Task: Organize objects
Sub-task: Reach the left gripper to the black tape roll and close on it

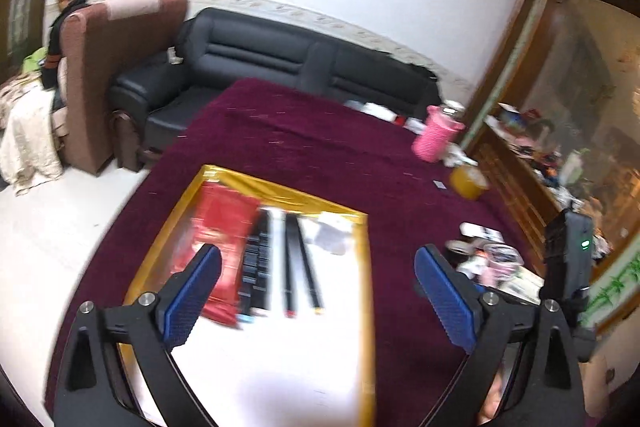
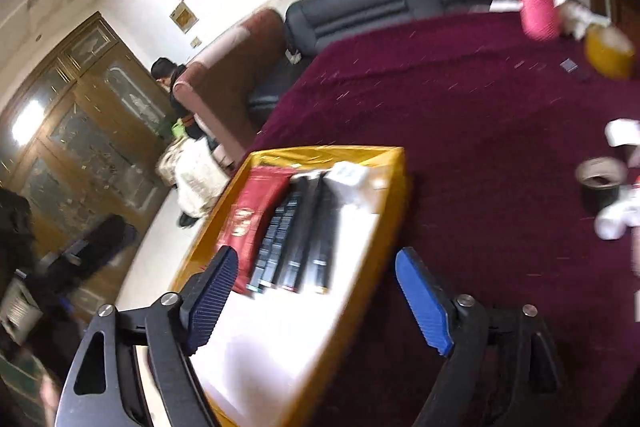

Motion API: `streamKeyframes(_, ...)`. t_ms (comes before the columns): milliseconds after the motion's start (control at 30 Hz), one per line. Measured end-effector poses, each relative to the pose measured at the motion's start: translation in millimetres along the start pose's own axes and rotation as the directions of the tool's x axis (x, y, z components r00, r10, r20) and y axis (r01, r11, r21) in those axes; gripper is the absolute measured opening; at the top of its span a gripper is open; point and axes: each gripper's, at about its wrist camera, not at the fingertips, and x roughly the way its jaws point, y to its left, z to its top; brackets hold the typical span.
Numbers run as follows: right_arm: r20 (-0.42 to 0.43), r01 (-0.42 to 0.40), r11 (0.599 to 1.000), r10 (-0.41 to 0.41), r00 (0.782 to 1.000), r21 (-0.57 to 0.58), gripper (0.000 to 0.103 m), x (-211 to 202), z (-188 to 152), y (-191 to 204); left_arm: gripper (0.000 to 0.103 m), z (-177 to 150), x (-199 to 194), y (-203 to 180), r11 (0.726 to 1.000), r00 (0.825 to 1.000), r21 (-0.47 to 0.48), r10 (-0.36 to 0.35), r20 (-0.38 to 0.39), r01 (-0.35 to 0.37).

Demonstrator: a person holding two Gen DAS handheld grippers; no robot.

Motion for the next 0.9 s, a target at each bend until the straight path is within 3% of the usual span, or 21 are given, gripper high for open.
streamKeyframes(167, 0.072, 0.099, 0.995, -0.099, 0.993, -0.004, 0.087, -50.9, -17.7, -45.3, 0.100, -23.5, 17.9, -68.0, 0.991, 0.993, 0.088, -0.099, -0.069, 0.104)
streamKeyframes(333, 0.163, 0.206, 0.977, -0.213, 0.963, 0.058, 0.087, -106.5, -24.9, -105.7, 0.100, -43.9, 52.6, -126.9, 0.971, 0.976, 0.177, -0.126, -0.180, 0.158)
streamKeyframes(500, 0.277, 0.265, 0.942, -0.317, 0.907, 0.207, 0.093, -160.7, -19.1, -171.5, 0.100, -47.8, 66.0, -166.9, 0.955, 0.975, 0.240, -0.132, -0.180, 0.174)
streamKeyframes(633, 0.353, 0.252, 0.916, -0.358, 0.864, 0.313, 0.096, -194.8, -13.4, -220.8, 0.100, -45.5, 81.3, -187.6, 0.942, 0.980, 0.287, -0.136, -0.144, 0.173)
streamKeyframes(767, 0.391, 0.254, 0.893, -0.399, 0.829, 0.373, 0.096, -211.3, -14.8, -256.5, 0.100, -41.6, 118.1, -195.4, 0.948, 0.970, 0.268, -0.117, -0.212, 0.173)
streamKeyframes(900, 0.402, 0.246, 0.862, -0.437, 0.804, 0.443, 0.096, -216.5, -12.9, -293.1, 0.100, -39.9, 156.4, -197.3, 0.967, 0.948, 0.193, -0.106, -0.300, 0.169)
